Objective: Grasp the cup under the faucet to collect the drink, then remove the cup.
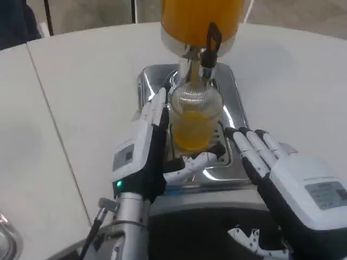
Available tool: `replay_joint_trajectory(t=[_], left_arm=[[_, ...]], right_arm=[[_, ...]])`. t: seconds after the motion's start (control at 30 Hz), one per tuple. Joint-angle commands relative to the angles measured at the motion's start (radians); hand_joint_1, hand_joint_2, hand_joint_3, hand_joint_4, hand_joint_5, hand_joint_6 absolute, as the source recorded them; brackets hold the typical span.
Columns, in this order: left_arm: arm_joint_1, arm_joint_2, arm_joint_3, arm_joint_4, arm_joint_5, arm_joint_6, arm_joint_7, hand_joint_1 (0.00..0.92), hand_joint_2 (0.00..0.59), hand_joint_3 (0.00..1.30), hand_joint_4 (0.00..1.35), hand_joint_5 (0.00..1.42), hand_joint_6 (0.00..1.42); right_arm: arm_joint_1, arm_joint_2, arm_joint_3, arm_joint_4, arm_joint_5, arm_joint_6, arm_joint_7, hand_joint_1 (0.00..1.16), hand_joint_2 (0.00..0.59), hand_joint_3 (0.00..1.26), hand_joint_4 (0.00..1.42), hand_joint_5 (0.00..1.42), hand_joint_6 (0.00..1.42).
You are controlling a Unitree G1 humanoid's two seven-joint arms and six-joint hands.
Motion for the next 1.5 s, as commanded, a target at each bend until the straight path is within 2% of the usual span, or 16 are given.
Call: replay_joint_trajectory(t=[0.03,0.33,0.53,0.7,1.0,1.1,1.17,1.3,1.5], left_arm=[[-0.029,-0.018,-0.006,0.05,-0.014,-0.023,0.023,0.366,0.054,0.0,0.0,0.04,0.05],[-0.11,-0.073,-0.013,0.172,-0.036,-0.033,0.065,0.353,0.058,0.0,0.0,0.06,0.06],[-0.15,-0.083,-0.022,0.218,-0.038,-0.035,0.089,0.352,0.058,0.0,0.0,0.08,0.08],[-0.174,-0.1,-0.033,0.265,-0.039,-0.026,0.108,0.351,0.058,0.0,0.0,0.11,0.11],[-0.176,-0.122,-0.054,0.297,-0.032,-0.04,0.175,0.37,0.059,0.01,0.03,0.31,0.27],[-0.181,-0.136,-0.064,0.313,-0.032,-0.035,0.185,0.35,0.056,0.03,0.05,0.35,0.31],[-0.188,-0.149,-0.069,0.328,-0.031,-0.03,0.199,0.338,0.058,0.04,0.08,0.38,0.38],[-0.228,-0.195,-0.075,0.394,-0.042,-0.021,0.227,0.318,0.058,0.07,0.12,0.45,0.49],[-0.308,-0.254,-0.068,0.515,-0.067,-0.022,0.273,0.314,0.058,0.1,0.14,0.51,0.58]], right_arm=[[0.0,0.008,-0.007,-0.017,-0.004,-0.004,0.028,0.73,0.342,0.0,0.0,0.0,0.08],[-0.012,0.033,-0.005,-0.022,-0.023,0.007,0.067,0.72,0.346,0.0,0.0,0.0,0.08],[-0.049,0.06,-0.011,-0.012,-0.022,0.034,0.102,0.71,0.347,0.0,0.0,0.0,0.08],[-0.059,0.067,-0.019,-0.021,-0.021,0.049,0.126,0.71,0.347,0.0,0.0,0.0,0.08],[-0.063,0.07,-0.048,-0.013,0.0,0.069,0.154,0.71,0.348,0.0,0.0,0.0,0.09],[-0.071,0.069,-0.059,-0.011,-0.004,0.08,0.161,0.69,0.352,0.0,0.0,0.0,0.09],[-0.069,0.07,-0.065,-0.017,-0.011,0.088,0.167,0.68,0.353,0.0,0.0,0.0,0.1],[-0.052,0.074,-0.08,-0.04,-0.023,0.109,0.193,0.68,0.353,0.0,0.0,0.0,0.1],[-0.049,0.084,-0.102,-0.057,-0.036,0.144,0.221,0.68,0.353,0.0,0.0,0.0,0.1]])
